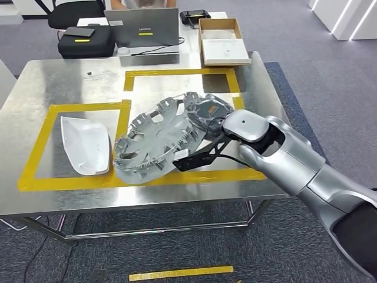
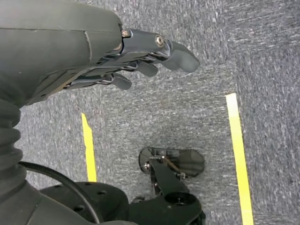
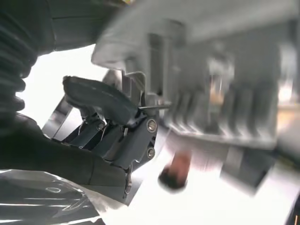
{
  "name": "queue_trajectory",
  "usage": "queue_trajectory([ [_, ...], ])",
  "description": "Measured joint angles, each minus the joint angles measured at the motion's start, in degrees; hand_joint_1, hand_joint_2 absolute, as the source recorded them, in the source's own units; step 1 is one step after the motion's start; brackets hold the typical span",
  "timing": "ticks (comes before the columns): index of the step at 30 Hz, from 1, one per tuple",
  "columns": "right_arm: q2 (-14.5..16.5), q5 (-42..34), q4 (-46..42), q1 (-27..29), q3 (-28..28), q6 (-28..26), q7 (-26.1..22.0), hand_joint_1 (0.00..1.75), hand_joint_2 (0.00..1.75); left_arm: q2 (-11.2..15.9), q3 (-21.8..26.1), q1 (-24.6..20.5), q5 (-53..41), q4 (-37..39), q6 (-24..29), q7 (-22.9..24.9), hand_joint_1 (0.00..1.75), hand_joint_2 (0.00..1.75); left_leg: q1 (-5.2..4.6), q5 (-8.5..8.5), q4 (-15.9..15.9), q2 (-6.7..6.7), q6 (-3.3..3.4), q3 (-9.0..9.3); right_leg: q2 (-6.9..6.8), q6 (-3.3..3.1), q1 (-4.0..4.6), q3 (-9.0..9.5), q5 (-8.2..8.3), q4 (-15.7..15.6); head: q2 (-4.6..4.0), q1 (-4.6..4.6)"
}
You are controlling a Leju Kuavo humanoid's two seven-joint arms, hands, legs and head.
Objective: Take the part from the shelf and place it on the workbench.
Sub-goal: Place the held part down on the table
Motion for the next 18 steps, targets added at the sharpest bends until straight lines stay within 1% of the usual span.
queue_trajectory([
  [1, 0.0, -1.6, 0.6, -0.3, 0.4, 2.4, -0.3, 1.75, 1.75, 0.0, 0.1, 0.0, 0.2, 0.0, 0.0, 0.0, 0.00, 1.75, 0.04, -0.13, 0.1, -0.06, -0.06, 0.01, -0.01, 0.10, -0.13, 0.14, 1.29, -0.8, 0.00, 0.02],
  [2, 0.0, -3.3, 1.1, -0.9, 0.8, 4.6, -0.6, 1.75, 1.75, -0.1, 0.1, 0.1, 0.4, 0.0, 0.1, 0.0, 0.00, 1.75, 0.08, -0.33, 0.3, -0.12, -0.22, 0.03, -0.04, 0.17, -0.27, 1.28, 3.43, -3.8, 0.00, 0.02],
  [3, 0.0, -5.0, 1.5, -1.7, 1.2, 6.8, -0.9, 1.75, 1.75, -0.1, 0.2, 0.1, 0.6, 0.0, 0.1, 0.0, 0.00, 1.75, 0.11, -0.62, 0.6, -0.16, -0.49, 0.01, -0.07, 0.23, -0.41, 2.91, 5.51, -7.7, 0.00, 0.02],
  [4, 0.0, -6.9, 1.9, -2.8, 1.7, 9.0, -1.2, 1.75, 1.75, -0.1, 0.3, 0.1, 0.8, 0.0, 0.1, 0.0, 0.00, 1.75, 0.01, -0.92, 1.0, -0.17, -0.82, -0.15, -0.07, 0.22, -0.45, 4.61, 6.90, -11.3, 0.00, 0.05],
  [5, 0.1, -8.9, 2.3, -4.0, 2.3, 11.3, -1.2, 1.75, 1.75, -0.1, 0.4, 0.1, 1.0, 0.0, 0.1, -0.1, 0.00, 1.75, -0.09, -1.14, 1.4, -0.17, -1.14, -0.37, -0.05, 0.03, -0.46, 5.76, 7.54, -13.7, 0.00, 0.01],
  [6, 0.2, -11.2, 2.5, -5.0, 3.0, 13.5, -1.0, 1.75, 1.75, -0.1, 0.5, 0.1, 1.2, 0.0, 0.1, -0.1, 0.00, 1.75, -0.20, -1.25, 1.7, -0.16, -1.42, -0.59, -0.01, -0.25, -0.39, 6.31, 7.45, -14.7, 0.00, -0.07],
  [8, 0.3, -15.9, 2.7, -6.9, 4.8, 16.9, -0.1, 1.75, 1.75, -0.1, 0.7, 0.1, 1.3, 0.0, 0.0, -0.4, 0.00, 1.75, -0.24, -1.31, 1.9, -0.15, -1.78, -0.81, 0.04, -1.03, -0.29, 6.43, 7.08, -14.7, 0.00, -0.21],
  [9, 0.3, -17.8, 2.7, -7.7, 5.7, 17.8, 0.5, 1.75, 1.75, 0.0, 0.8, 0.1, 1.4, 0.0, -0.2, -0.7, 0.00, 1.75, -0.21, -1.62, 2.2, -0.14, -2.00, -0.86, -0.01, -1.35, -0.34, 6.52, 7.02, -14.8, 0.00, -0.25],
  [10, 0.3, -19.1, 2.7, -8.5, 6.5, 18.1, 0.8, 1.75, 1.75, 0.0, 0.9, 0.1, 1.5, 0.0, -0.4, -1.0, 0.00, 1.75, -0.17, -2.36, 3.2, -0.13, -2.23, -1.24, -0.06, -1.70, -0.43, 6.66, 6.97, -14.8, 0.00, -0.30],
  [11, 0.3, -19.8, 2.7, -9.1, 7.3, 17.8, 1.2, 1.75, 1.75, 0.0, 1.0, 0.1, 1.5, 0.0, -0.6, -1.2, 0.00, 1.75, -0.12, -3.58, 5.3, -0.11, -2.49, -2.14, -0.10, -2.03, -0.52, 6.83, 6.92, -14.9, 0.00, -0.34],
  [12, 0.3, -20.1, 2.7, -9.5, 8.2, 17.0, 1.4, 1.75, 1.75, 0.0, 1.2, 0.1, 1.6, 0.0, -0.9, -1.3, 0.00, 1.75, -0.06, -5.16, 8.6, -0.08, -2.70, -3.64, -0.13, -2.28, -0.51, 6.93, 6.83, -14.9, 0.00, -0.39],
  [13, 0.3, -20.2, 2.8, -9.6, 9.0, 15.9, 1.5, 1.75, 1.75, 0.0, 1.3, 0.2, 1.7, 0.0, -1.2, -1.4, 0.00, 1.75, -0.02, -6.76, 12.6, -0.07, -2.82, -5.55, -0.12, -2.47, -0.46, 7.00, 6.75, -14.9, 0.00, -0.41],
  [14, 0.3, -20.2, 2.9, -9.5, 9.9, 14.6, 1.7, 1.31, 1.31, 0.0, 1.4, 0.2, 1.7, 0.0, -1.5, -1.4, 0.00, 1.75, 0.02, -7.83, 16.1, -0.07, -2.87, -7.31, -0.08, -2.57, -0.39, 7.05, 6.68, -14.9, 0.00, -0.40],
  [15, 0.3, -20.3, 3.0, -9.3, 10.7, 13.5, 1.7, 0.87, 0.87, 0.0, 1.4, 0.2, 1.7, 0.0, -1.7, -1.5, 0.00, 1.75, 0.02, -8.02, 18.0, -0.07, -2.83, -8.46, -0.02, -2.63, -0.32, 7.11, 6.63, -14.9, 0.00, -0.40],
  [16, 0.3, -20.5, 3.1, -9.2, 11.5, 12.6, 1.7, 0.44, 0.44, 0.0, 1.5, 0.2, 1.8, 0.0, -1.8, -1.5, 0.00, 1.75, 0.01, -7.09, 17.9, -0.07, -2.69, -8.65, 0.07, -2.67, -0.25, 7.19, 6.58, -14.9, 0.00, -0.40],
  [17, 0.3, -20.7, 3.2, -9.2, 12.1, 11.9, 1.7, 0.00, 0.00, 0.0, 1.5, 0.3, 1.8, 0.0, -1.9, -1.6, 0.00, 1.75, -0.02, -5.26, 15.6, -0.07, -2.45, -7.85, 0.16, -2.68, -0.19, 7.29, 6.54, -14.9, 0.00, -0.39],
  [18, 0.3, -21.0, 3.3, -9.3, 12.6, 11.3, 1.7, 0.00, 0.00, 0.0, 1.6, 0.3, 1.8, 0.0, -2.0, -1.7, 0.00, 1.75, -0.09, -2.95, 11.9, -0.07, -2.06, -6.35, 0.25, -2.66, -0.13, 7.41, 6.48, -14.9, 0.00, -0.40],
])
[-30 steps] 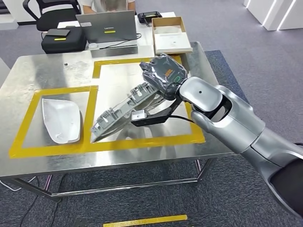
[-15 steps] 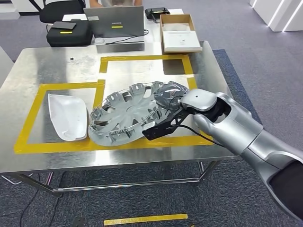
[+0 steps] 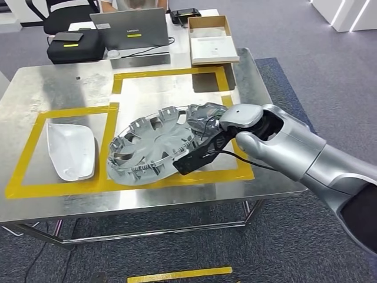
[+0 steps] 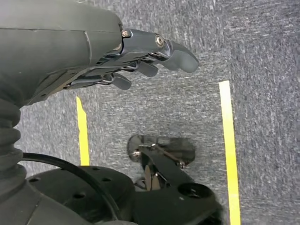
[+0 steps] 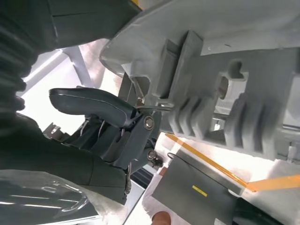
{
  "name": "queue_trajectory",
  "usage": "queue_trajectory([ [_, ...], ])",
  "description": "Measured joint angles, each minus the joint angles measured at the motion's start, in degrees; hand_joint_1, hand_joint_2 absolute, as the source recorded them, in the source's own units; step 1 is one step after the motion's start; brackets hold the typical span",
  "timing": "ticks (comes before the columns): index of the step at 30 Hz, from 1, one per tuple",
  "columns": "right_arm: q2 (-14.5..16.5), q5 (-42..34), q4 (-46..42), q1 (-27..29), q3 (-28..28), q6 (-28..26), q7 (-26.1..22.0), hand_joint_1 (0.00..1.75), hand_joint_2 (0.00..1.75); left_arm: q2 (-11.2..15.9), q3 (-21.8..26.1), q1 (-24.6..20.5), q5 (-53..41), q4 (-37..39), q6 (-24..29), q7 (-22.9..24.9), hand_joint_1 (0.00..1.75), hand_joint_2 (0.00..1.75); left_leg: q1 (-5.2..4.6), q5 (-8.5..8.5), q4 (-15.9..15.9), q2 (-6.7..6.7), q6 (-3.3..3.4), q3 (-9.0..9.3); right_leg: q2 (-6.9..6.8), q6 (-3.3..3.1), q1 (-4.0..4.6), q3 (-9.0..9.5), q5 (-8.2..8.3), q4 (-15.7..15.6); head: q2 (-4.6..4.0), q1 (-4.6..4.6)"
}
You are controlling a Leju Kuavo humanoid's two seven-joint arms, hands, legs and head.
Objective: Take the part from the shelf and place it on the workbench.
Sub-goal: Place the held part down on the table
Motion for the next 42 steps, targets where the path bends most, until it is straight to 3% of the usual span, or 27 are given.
queue_trajectory([
  [1, 0.0, -0.3, 0.1, -0.1, 0.5, -0.5, 0.0, 0.00, 0.00, 0.1, 0.0, 0.0, 0.0, 0.0, 0.0, -0.1, 0.00, 1.75, -0.14, 1.70, -3.7, 0.01, 0.40, 1.62, 0.07, 0.09, 0.14, 0.05, -0.08, 0.0, 0.00, 0.02],
  [3, -0.1, -0.8, 0.3, -0.3, 1.5, -1.4, 0.0, 0.00, 0.00, 0.2, 0.1, -0.1, 0.0, 0.0, 0.6, -0.2, 0.00, 1.75, -0.42, 2.92, -8.6, 0.02, 0.92, 3.69, 0.17, 0.46, 0.28, -0.09, -0.12, 0.1, 0.00, 0.05],
  [7, -0.5, -1.0, 0.3, -0.2, 2.7, -3.7, 0.0, 0.00, 0.00, 0.2, 0.1, -0.1, 0.2, 0.0, 1.6, -0.1, 0.00, 0.00, -0.26, 2.94, -10.2, 0.03, 1.45, 4.29, 0.11, 1.68, 0.23, -0.58, -0.70, 0.4, 0.00, 0.14],
  [9, -0.8, -1.0, 0.3, -0.2, 3.0, -4.6, 0.0, 0.00, 0.00, 0.2, 0.2, -0.1, 0.3, 0.0, 1.9, -0.1, 0.00, 0.00, -0.02, 3.23, -10.7, 0.10, 1.83, 4.54, 0.09, 2.13, 0.13, -2.78, -3.41, 4.9, 0.00, 0.30],
  [11, -0.9, -0.9, 0.3, 0.2, 3.4, -5.1, 0.0, 0.00, 0.00, 0.2, 0.2, -0.1, 0.4, 0.0, 2.0, -0.1, 0.00, 0.00, -0.04, 3.23, -10.7, 0.10, 1.97, 4.50, 0.06, 2.50, 0.06, -6.28, -6.57, 12.3, 0.00, 0.39],
  [12, -1.0, -0.9, 0.3, 0.4, 3.6, -5.2, 0.0, 0.00, 0.00, 0.2, 0.3, -0.1, 0.4, 0.0, 2.0, 0.0, 0.00, 0.00, -0.05, 3.21, -10.7, 0.10, 1.99, 4.51, 0.05, 2.64, 0.03, -7.46, -7.09, 14.8, 0.00, 0.38],
  [13, -1.0, -0.9, 0.3, 0.6, 3.8, -5.3, -0.1, 0.00, 0.00, 0.1, 0.3, -0.1, 0.4, 0.0, 2.0, 0.0, 0.00, 0.00, -0.04, 3.20, -10.7, 0.08, 2.00, 4.53, 0.04, 2.73, 0.02, -7.71, -6.56, 15.2, 0.00, 0.41],
  [14, -1.0, -0.9, 0.3, 0.6, 4.0, -5.3, -0.1, 0.00, 0.00, 0.1, 0.3, -0.1, 0.4, 0.0, 2.0, 0.0, 0.00, 0.00, -0.03, 3.18, -10.6, 0.05, 1.98, 4.55, 0.02, 2.74, 0.00, -6.85, -5.04, 13.3, 0.00, 0.40],
  [16, -1.0, -0.8, 0.3, 0.5, 4.1, -5.4, -0.1, 0.00, 0.00, 0.0, 0.3, -0.1, 0.4, 0.0, 2.1, 0.0, 0.00, 0.00, -0.06, 3.04, -10.3, -0.03, 1.75, 4.54, -0.12, 2.63, 0.00, -3.00, -1.50, 5.6, 0.00, 0.39],
  [18, -1.0, -0.8, 0.3, 0.3, 4.2, -5.5, -0.1, 0.00, 0.00, 0.0, 0.4, -0.1, 0.4, 0.0, 2.1, 0.0, 0.00, 0.00, -0.24, 2.92, -10.0, -0.10, 1.24, 4.36, -0.13, 2.14, 0.10, -0.17, -0.16, 0.4, 0.00, 0.33],
  [21, -1.0, -0.9, 0.3, 0.2, 4.3, -5.3, -0.1, 0.00, 0.00, 0.0, 0.4, -0.1, 0.4, 0.0, 2.1, 0.1, 0.00, 0.00, -0.27, 2.97, -10.0, -0.11, 0.36, 4.32, 0.00, 1.09, 0.19, 0.36, -0.03, -0.4, 0.00, 0.32],
  [23, -1.2, -1.0, 0.4, 0.3, 4.5, -5.1, -0.1, 0.00, 0.00, 0.0, 0.5, -0.1, 0.4, 0.0, 2.1, 0.2, 0.00, 0.00, -0.16, 1.56, -8.2, -0.07, -0.26, 3.64, -0.06, 0.39, -0.02, 0.46, 0.28, -0.7, 0.00, 0.18],
  [26, -1.2, -1.9, 0.5, 0.4, 4.8, -3.8, -0.7, 0.00, 0.00, 0.0, 0.5, -0.1, 0.4, 0.0, 2.1, 0.2, 0.00, 0.00, 0.11, -3.69, 2.2, -0.02, -1.01, -0.72, -0.09, -0.04, -0.08, 0.47, 0.40, -0.7, 0.00, -0.17],
  [27, -1.2, -2.3, 0.5, 0.5, 5.0, -2.9, -0.9, 0.00, 0.00, 0.0, 0.5, -0.1, 0.4, 0.0, 2.1, 0.2, 0.00, 0.00, 0.16, -4.74, 5.3, -0.02, -1.13, -2.09, -0.09, -0.05, -0.05, 0.48, 0.39, -0.7, 0.00, -0.17],
  [28, -1.2, -2.9, 0.5, 0.5, 5.3, -1.7, -0.9, 0.00, 0.00, 0.0, 0.6, -0.1, 0.3, 0.0, 2.1, 0.2, 0.00, 0.00, 0.18, -4.63, 6.4, -0.02, -1.16, -2.65, -0.09, -0.05, -0.04, 0.49, 0.37, -0.7, 0.00, -0.17],
  [29, -1.2, -3.6, 0.6, 0.5, 5.6, -0.3, -0.9, 0.00, 0.00, 0.0, 0.6, -0.1, 0.3, 0.0, 2.2, 0.3, 0.00, 0.00, 0.19, -3.39, 5.3, -0.02, -1.10, -2.16, -0.09, -0.02, -0.03, 0.51, 0.34, -0.7, 0.00, -0.17],
  [32, -1.3, -6.2, 0.6, -0.4, 6.5, 3.3, 0.0, 0.00, 0.00, 0.0, 0.8, -0.1, 0.3, 0.0, 2.6, 0.5, 0.00, 0.00, 0.14, 2.12, -5.8, -0.02, -0.54, 2.73, -0.06, 0.29, 0.08, 0.47, 0.14, -0.5, 0.00, -0.17],
  [34, -1.4, -7.6, 0.6, -0.9, 7.1, 4.1, 0.7, 0.00, 0.00, 0.0, 0.9, -0.1, 0.3, 0.0, 3.0, 0.7, 0.00, 0.00, -0.03, 2.75, -9.4, -0.02, -0.12, 4.21, -0.02, 0.77, 0.26, 0.20, 0.13, -0.5, 0.00, -0.13],
  [37, -2.0, -9.9, 0.6, -1.6, 7.9, 4.3, 1.8, 0.00, 0.00, 0.0, 1.0, 0.0, 0.2, 0.0, 3.3, 0.8, 0.00, 0.00, -0.10, 2.76, -10.0, -0.01, 0.80, 4.29, -0.06, 1.70, 0.24, -0.12, -0.16, -0.4, 0.00, -0.07],
  [39, -2.6, -11.7, 0.5, -2.7, 8.4, 4.4, 2.6, 0.00, 0.00, 0.0, 1.0, 0.0, 0.2, 0.0, 3.6, 0.8, 0.00, 0.00, 0.03, 3.03, -10.4, 0.03, 1.51, 4.38, -0.07, 2.14, 0.20, -1.92, -2.43, 3.1, 0.00, 0.06],
  [42, -3.7, -12.9, 0.2, -3.8, 9.0, 2.4, 3.5, 0.00, 0.00, -0.1, 1.2, 0.0, 0.4, 0.0, 3.9, 0.8, 0.00, 0.00, 0.02, 3.03, -10.4, 0.03, 1.95, 4.36, -0.08, 2.48, 0.15, -7.31, -7.09, 14.3, 0.00, 0.15],
])
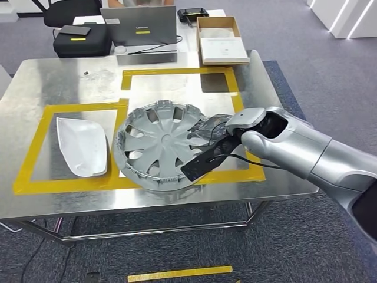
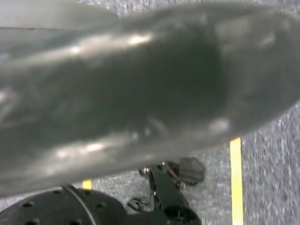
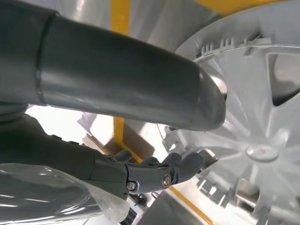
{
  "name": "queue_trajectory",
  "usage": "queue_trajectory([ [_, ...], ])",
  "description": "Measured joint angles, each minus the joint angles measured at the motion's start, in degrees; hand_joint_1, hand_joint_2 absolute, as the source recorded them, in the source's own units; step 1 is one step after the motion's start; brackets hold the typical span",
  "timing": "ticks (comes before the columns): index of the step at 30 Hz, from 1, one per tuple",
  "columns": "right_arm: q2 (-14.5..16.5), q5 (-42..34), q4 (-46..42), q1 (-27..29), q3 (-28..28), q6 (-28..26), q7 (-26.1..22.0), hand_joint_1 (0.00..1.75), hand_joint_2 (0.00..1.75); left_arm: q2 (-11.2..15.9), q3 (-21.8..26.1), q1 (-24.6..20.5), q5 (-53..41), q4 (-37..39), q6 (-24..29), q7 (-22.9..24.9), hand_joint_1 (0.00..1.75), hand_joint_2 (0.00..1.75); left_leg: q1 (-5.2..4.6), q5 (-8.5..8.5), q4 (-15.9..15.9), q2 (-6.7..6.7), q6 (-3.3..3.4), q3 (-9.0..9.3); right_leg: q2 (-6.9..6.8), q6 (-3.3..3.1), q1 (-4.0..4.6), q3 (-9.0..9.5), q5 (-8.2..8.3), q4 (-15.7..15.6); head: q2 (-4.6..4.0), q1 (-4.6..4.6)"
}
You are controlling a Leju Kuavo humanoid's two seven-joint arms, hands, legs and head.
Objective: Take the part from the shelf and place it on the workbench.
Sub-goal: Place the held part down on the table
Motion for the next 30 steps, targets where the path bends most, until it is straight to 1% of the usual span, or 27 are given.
queue_trajectory([
  [1, -0.4, 0.3, -0.3, -0.1, 0.0, -1.7, 0.3, 0.00, 0.00, 0.0, 0.1, 0.0, 0.1, 0.0, 0.2, 0.1, 0.00, 0.00, 0.00, -0.04, 0.0, -0.03, 0.05, 0.03, 0.00, 0.06, -0.01, -0.97, -0.01, 1.7, 0.00, 0.02],
  [2, -0.9, 1.2, -0.7, -0.1, -0.1, -4.1, 0.7, 0.00, 0.00, -0.1, 0.2, 0.0, 0.3, 0.0, 0.5, 0.1, 0.00, 0.00, 0.00, -0.11, 0.1, -0.05, 0.07, 0.06, -0.01, 0.06, -0.02, -0.89, 1.10, 1.2, 0.00, 0.03],
  [3, -1.4, 2.4, -1.2, 0.0, -0.4, -7.1, 1.2, 0.00, 0.00, -0.1, 0.3, 0.0, 0.4, 0.0, 0.9, 0.2, 0.00, 0.00, 0.01, -0.21, 0.2, -0.08, 0.04, 0.10, -0.03, 0.01, -0.03, 0.26, 3.08, -1.6, 0.00, 0.02],
  [4, -2.0, 4.3, -1.9, 0.1, -1.1, -10.8, 1.7, 0.00, 0.00, -0.2, 0.3, 0.0, 0.6, 0.0, 1.2, 0.2, 0.00, 0.00, 0.01, -0.35, 0.4, -0.09, -0.08, 0.14, -0.09, -0.09, -0.03, 2.06, 5.26, -5.7, 0.00, 0.02],
  [5, -2.5, 6.6, -2.9, 0.6, -2.2, -14.6, 2.1, 0.00, 0.00, -0.2, 0.4, 0.0, 0.7, 0.0, 1.6, 0.2, 0.00, 0.00, -0.10, -0.53, 0.6, -0.11, -0.28, 0.10, -0.16, -0.21, 0.02, 4.04, 6.73, -9.6, 0.00, 0.01],
  [6, -3.2, 9.2, -4.1, 1.4, -3.8, -18.1, 2.5, 0.00, 0.00, -0.3, 0.4, -0.1, 0.8, 0.0, 1.9, 0.3, 0.00, 0.00, -0.18, -0.65, 0.8, -0.13, -0.52, 0.03, -0.19, -0.38, 0.08, 5.53, 7.53, -12.5, 0.00, -0.04],
  [7, -4.0, 12.0, -5.5, 2.7, -5.6, -21.2, 2.7, 0.00, 0.00, -0.3, 0.5, -0.1, 0.8, 0.0, 2.1, 0.3, 0.00, 0.00, -0.26, -0.71, 0.9, -0.15, -0.76, -0.02, -0.21, -0.55, 0.18, 6.41, 7.67, -14.0, 0.00, -0.07],
  [8, -4.7, 14.6, -7.1, 4.3, -7.6, -23.4, 2.9, 0.00, 0.00, -0.4, 0.5, -0.1, 0.9, 0.0, 2.4, 0.3, 0.00, 0.00, -0.29, -0.70, 0.9, -0.17, -0.98, -0.05, -0.18, -0.74, 0.31, 6.78, 7.42, -14.4, 0.00, -0.10],
  [10, -6.2, 19.1, -10.6, 8.0, -11.9, -26.4, 2.9, 0.00, 0.00, -0.5, 0.7, -0.1, 1.0, 0.0, 3.0, 0.4, 0.00, 0.00, -0.22, -0.87, 1.3, -0.12, -1.47, -0.20, -0.20, -1.29, 0.22, 6.92, 7.51, -14.6, 0.00, -0.11],
  [11, -6.9, 21.0, -12.3, 9.9, -14.2, -27.6, 2.7, 0.00, 0.00, -0.5, 0.7, -0.1, 1.0, 0.0, 3.4, 0.4, 0.00, 0.00, -0.22, -1.54, 2.6, -0.07, -1.76, -0.72, -0.25, -1.61, 0.09, 7.05, 7.57, -14.7, 0.00, -0.18],
  [12, -7.5, 22.7, -14.1, 11.8, -16.7, -28.7, 2.5, 0.00, 0.00, -0.5, 0.8, -0.1, 1.1, 0.0, 3.9, 0.4, 0.00, 0.00, -0.20, -2.79, 4.8, -0.01, -2.05, -1.73, -0.30, -1.91, -0.06, 7.19, 7.62, -14.8, 0.00, -0.27],
  [14, -8.4, 25.5, -17.7, 15.7, -21.6, -30.9, 1.8, 0.00, 0.00, -0.6, 1.0, -0.1, 1.3, 0.0, 4.5, 0.4, 0.00, 0.00, -0.06, -6.33, 11.5, 0.03, -2.42, -4.84, -0.33, -2.24, -0.11, 7.32, 7.56, -14.9, 0.00, -0.46],
  [15, -8.8, 26.7, -19.3, 17.6, -23.8, -31.9, 1.5, 0.00, 0.00, -0.6, 1.1, -0.1, 1.4, 0.0, 4.6, 0.4, 0.00, 0.00, 0.01, -7.74, 14.6, 0.04, -2.50, -6.30, -0.32, -2.30, -0.09, 7.33, 7.53, -14.8, 0.00, -0.48],
  [16, -9.1, 27.9, -20.7, 19.5, -25.7, -32.9, 1.3, 0.00, 0.00, -0.6, 1.2, -0.1, 1.4, 0.0, 4.6, 0.4, 0.00, 0.00, 0.04, -8.26, 16.5, 0.03, -2.51, -7.15, -0.32, -2.32, -0.06, 7.33, 7.50, -14.8, 0.00, -0.48],
  [17, -9.4, 29.0, -21.9, 21.2, -27.4, -33.9, 1.1, 0.00, 0.00, -0.6, 1.3, -0.1, 1.4, 0.0, 4.7, 0.4, 0.00, 0.00, 0.04, -7.72, 16.6, 0.03, -2.46, -7.13, -0.29, -2.31, -0.05, 7.33, 7.48, -14.8, 0.00, -0.49],
  [18, -9.6, 30.1, -23.0, 22.8, -28.9, -34.9, 0.9, 0.00, 0.00, -0.6, 1.3, -0.1, 1.4, 0.0, 4.8, 0.4, 0.00, 0.00, 0.04, -6.17, 14.5, 0.03, -2.31, -6.09, -0.25, -2.29, -0.04, 7.35, 7.46, -14.8, 0.00, -0.50],
  [19, -9.8, 31.0, -24.1, 24.4, -30.5, -35.9, 0.7, 0.00, 0.00, -0.6, 1.4, -0.1, 1.4, 0.0, 4.9, 0.4, 0.00, 0.00, 0.02, -4.04, 10.9, 0.03, -2.06, -4.29, -0.20, -2.23, -0.04, 7.41, 7.42, -14.8, 0.00, -0.51],
  [20, -10.0, 31.7, -25.3, 26.0, -32.1, -36.7, 0.5, 0.00, 0.00, -0.6, 1.4, -0.2, 1.5, 0.0, 5.1, 0.4, 0.00, 0.00, -0.07, -2.42, 7.1, 0.01, -1.78, -2.34, -0.17, -2.11, 0.05, 7.44, 7.35, -14.8, 0.00, -0.50],
  [21, -10.2, 32.4, -26.5, 27.8, -33.8, -37.4, 0.4, 0.00, 0.00, -0.6, 1.5, -0.2, 1.5, 0.0, 5.2, 0.4, 0.00, 0.00, -0.16, -1.40, 3.8, 0.00, -1.53, -0.77, -0.16, -1.93, 0.14, 7.40, 7.29, -14.7, 0.00, -0.49],
  [22, -10.4, 32.9, -27.6, 29.7, -35.5, -38.3, 0.3, 0.00, 0.00, -0.6, 1.6, -0.3, 1.6, 0.0, 5.3, 0.4, 0.00, 0.00, -0.26, -1.07, 1.9, -0.03, -1.33, 0.13, -0.20, -1.69, 0.21, 7.34, 7.28, -14.7, 0.00, -0.46],
  [24, -10.7, 33.7, -29.6, 33.6, -38.6, -40.2, 0.1, 0.00, 0.00, -0.6, 1.7, -0.3, 1.8, 0.0, 5.4, 0.3, 0.00, 0.00, -0.38, -1.31, 0.9, -0.10, -0.99, 0.43, -0.30, -1.08, 0.26, 7.27, 7.35, -14.8, 0.00, -0.44],
  [25, -10.8, 34.1, -30.6, 35.6, -40.0, -41.5, 0.0, 0.00, 0.00, -0.7, 1.8, -0.3, 1.9, 0.0, 5.5, 0.3, 0.00, 0.00, -0.30, -1.17, 0.7, -0.12, -0.68, 0.50, -0.32, -0.76, 0.18, 7.16, 7.23, -14.8, 0.00, -0.46],
  [26, -10.9, 34.4, -31.6, 37.6, -41.3, -42.9, -0.1, 0.00, 0.00, -0.7, 1.8, -0.3, 2.0, 0.0, 5.6, 0.3, 0.00, 0.00, -0.19, -1.01, 0.5, -0.13, -0.33, 0.62, -0.31, -0.47, 0.13, 6.91, 6.70, -14.4, 0.00, -0.40],
  [27, -11.0, 34.7, -32.6, 39.5, -42.7, -44.3, -0.2, 0.00, 0.00, -0.7, 1.9, -0.3, 2.1, 0.0, 5.7, 0.3, 0.00, 0.00, -0.07, -0.83, 0.2, -0.14, 0.02, 0.71, -0.28, -0.22, 0.09, 6.25, 5.60, -12.9, 0.00, -0.30],
  [28, -11.1, 35.0, -33.5, 41.5, -44.0, -45.8, -0.3, 0.00, 0.00, -0.8, 1.9, -0.3, 2.2, 0.0, 5.8, 0.4, 0.00, 0.00, 0.00, -0.71, 0.1, -0.14, 0.26, 0.78, -0.24, -0.05, 0.03, 5.01, 3.90, -10.2, 0.00, -0.22],
  [30, -11.1, 35.7, -35.3, 45.8, -46.6, -48.7, -0.8, 0.00, 0.00, -0.9, 2.0, -0.3, 2.4, 0.0, 6.1, 0.4, 0.00, 0.00, -0.03, -0.70, 0.1, -0.17, 0.43, 0.71, -0.22, 0.21, 0.01, 1.75, 0.28, -2.8, 0.00, -0.08],
])
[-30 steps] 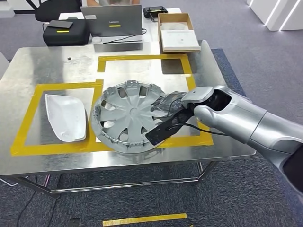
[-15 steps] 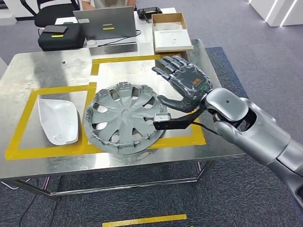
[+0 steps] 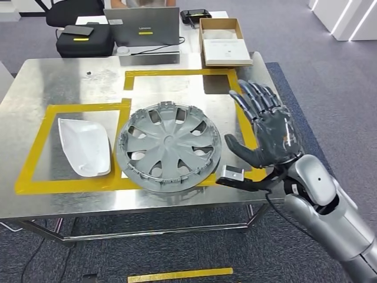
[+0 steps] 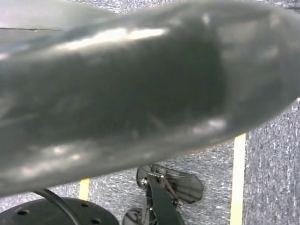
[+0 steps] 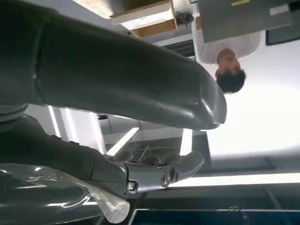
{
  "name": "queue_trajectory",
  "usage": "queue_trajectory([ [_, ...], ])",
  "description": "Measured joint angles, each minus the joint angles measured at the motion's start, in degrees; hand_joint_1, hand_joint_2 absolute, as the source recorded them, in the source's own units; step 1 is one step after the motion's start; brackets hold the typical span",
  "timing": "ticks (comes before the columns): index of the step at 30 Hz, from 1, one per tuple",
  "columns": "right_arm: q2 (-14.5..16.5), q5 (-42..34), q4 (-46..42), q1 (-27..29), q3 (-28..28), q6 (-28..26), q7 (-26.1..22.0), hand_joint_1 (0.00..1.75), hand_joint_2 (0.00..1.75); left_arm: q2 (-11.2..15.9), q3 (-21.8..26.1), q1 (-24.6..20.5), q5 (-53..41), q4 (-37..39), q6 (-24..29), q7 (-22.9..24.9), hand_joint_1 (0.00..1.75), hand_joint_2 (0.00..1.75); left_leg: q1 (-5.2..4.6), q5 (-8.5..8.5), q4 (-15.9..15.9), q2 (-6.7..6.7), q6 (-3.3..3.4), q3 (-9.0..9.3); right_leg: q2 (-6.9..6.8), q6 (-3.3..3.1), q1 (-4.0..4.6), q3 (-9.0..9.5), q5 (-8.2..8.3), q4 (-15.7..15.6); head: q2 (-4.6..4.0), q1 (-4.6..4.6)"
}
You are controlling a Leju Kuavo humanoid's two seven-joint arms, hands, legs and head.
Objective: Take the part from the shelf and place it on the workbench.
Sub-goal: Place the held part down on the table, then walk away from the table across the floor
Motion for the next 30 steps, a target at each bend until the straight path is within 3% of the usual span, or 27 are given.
queue_trajectory([
  [1, 0.0, 0.5, -1.0, 2.4, -1.2, -1.4, -0.3, 0.00, 0.00, -0.1, 0.1, 0.0, 0.1, 0.0, 0.1, 0.1, 0.00, 0.00, -0.02, -0.01, 0.0, -0.02, 0.02, -0.02, 0.00, 0.11, -0.03, -1.22, -0.87, 2.7, 0.00, -0.01],
  [2, 0.0, 0.9, -2.0, 4.7, -2.3, -2.6, -0.6, 0.00, 0.00, -0.1, 0.2, 0.1, 0.3, 0.0, 0.3, 0.1, 0.00, 0.00, -0.02, -0.01, 0.1, -0.03, 0.03, -0.04, -0.01, 0.18, -0.05, -1.52, -0.68, 3.5, 0.00, 0.00],
  [3, 0.0, 1.3, -3.0, 6.8, -3.2, -3.6, -0.8, 0.00, 0.00, -0.2, 0.3, 0.1, 0.4, 0.0, 0.4, 0.3, 0.00, 0.00, -0.02, -0.02, 0.1, -0.05, 0.03, -0.03, -0.03, 0.22, -0.09, -0.70, 0.49, 2.0, 0.00, 0.00],
  [5, 0.1, 2.0, -5.2, 10.0, -5.0, -5.6, -1.2, 0.00, 0.00, -0.3, 0.6, 0.0, 0.7, 0.0, 0.8, 0.5, 0.00, 0.00, -0.06, -0.08, 0.3, -0.06, -0.13, -0.05, -0.07, 0.17, -0.18, 3.32, 3.81, -5.5, 0.00, -0.01],
  [7, 0.3, 2.7, -7.1, 12.7, -6.5, -7.3, -1.7, 0.00, 0.00, -0.4, 0.9, 0.0, 0.9, 0.0, 1.0, 0.5, 0.00, 0.00, -0.30, -0.16, 0.8, -0.06, -0.56, -0.27, -0.05, -0.11, -0.13, 6.55, 5.50, -11.1, 0.00, -0.05],
  [11, 1.6, 4.0, -10.3, 17.7, -8.5, -10.1, -3.0, 0.00, 0.00, -0.6, 1.2, 0.0, 1.1, 0.0, 1.2, 0.6, 0.00, 0.00, -0.34, -0.47, 1.4, -0.10, -1.76, -0.68, -0.11, -1.21, -0.13, 6.91, 6.12, -11.9, 0.00, -0.11],
  [13, 2.4, 4.7, -11.5, 19.5, -9.2, -11.3, -3.5, 0.00, 0.00, -0.6, 1.3, 0.0, 1.1, 0.0, 1.2, 0.6, 0.00, 0.00, -0.20, -3.66, 5.0, -0.09, -2.40, -1.83, -0.33, -2.00, -0.34, 6.58, 6.63, -12.1, 0.00, -0.32],
  [15, 3.1, 5.3, -12.4, 21.3, -9.6, -12.3, -4.0, 0.00, 0.00, -0.6, 1.3, 0.0, 1.1, 0.0, 1.2, 0.6, 0.00, 0.00, -0.03, -8.35, 12.1, -0.06, -2.90, -3.97, -0.49, -2.42, -0.25, 6.00, 7.06, -12.0, 0.00, -0.48],
  [17, 3.7, 5.8, -13.1, 23.0, -9.9, -12.9, -4.2, 0.00, 0.00, -0.6, 1.3, 0.0, 1.3, 0.0, 1.3, 0.6, 0.00, 0.00, 0.04, -10.36, 16.4, -0.06, -3.03, -4.53, -0.56, -2.51, -0.13, 5.29, 7.58, -12.0, 0.00, -0.48],
  [18, 4.0, 6.0, -13.4, 23.8, -9.9, -13.1, -4.3, 0.00, 0.00, -0.6, 1.4, 0.0, 1.4, 0.0, 1.4, 0.6, 0.00, 0.00, 0.04, -9.83, 15.5, -0.06, -2.95, -3.41, -0.56, -2.48, -0.09, 4.91, 7.87, -11.9, 0.00, -0.49],
  [21, 4.5, 6.5, -14.6, 25.6, -10.3, -13.8, -4.6, 0.00, 0.00, -0.6, 1.5, -0.1, 1.4, 0.0, 1.7, 0.5, 0.00, 0.00, -0.14, -5.99, 4.0, -0.06, -2.15, 3.92, -0.48, -2.04, 0.07, 3.98, 8.82, -11.8, 0.00, -0.49],
  [22, 4.6, 6.7, -14.9, 26.1, -10.4, -14.0, -4.7, 0.00, 0.00, -0.6, 1.5, -0.2, 1.5, 0.0, 1.8, 0.5, 0.00, 0.00, -0.27, -5.26, 1.0, -0.06, -1.87, 5.52, -0.48, -1.73, 0.12, 3.76, 9.17, -11.8, 0.00, -0.44],
  [23, 4.6, 6.8, -15.1, 26.5, -10.5, -14.2, -4.8, 0.00, 0.00, -0.6, 1.5, -0.3, 1.5, 0.0, 1.9, 0.4, 0.00, 0.00, -0.43, -4.99, -0.4, -0.07, -1.61, 6.14, -0.51, -1.37, 0.12, 3.60, 9.52, -11.8, 0.00, -0.45],
  [26, 4.8, 6.9, -15.6, 27.6, -10.8, -14.5, -4.8, 0.00, 0.00, -0.7, 1.5, -0.1, 1.5, 0.0, 2.1, 0.4, 0.00, 0.00, -0.65, -3.71, -0.9, 0.02, -0.66, 5.43, -0.40, -0.23, -0.11, 3.15, 10.19, -12.1, 0.00, -0.44],
  [28, 4.9, 7.0, -16.0, 28.2, -11.1, -14.7, -4.8, 0.00, 0.00, -0.7, 1.6, -0.1, 1.6, 0.0, 2.3, 0.4, 0.00, 0.00, -0.46, -2.32, -1.4, 0.22, 0.11, 4.48, -0.18, 0.29, -0.16, 1.74, 7.05, -9.4, 0.00, -0.31],
  [30, 4.9, 7.0, -16.1, 28.8, -11.3, -14.9, -4.8, 0.00, 0.00, -0.7, 1.6, -0.1, 1.6, 0.0, 2.3, 0.4, 0.00, 0.00, -0.49, -1.22, -1.5, 0.33, 0.58, 3.16, -0.10, 0.61, -0.19, -0.29, 1.47, -2.7, 0.00, -0.20],
])
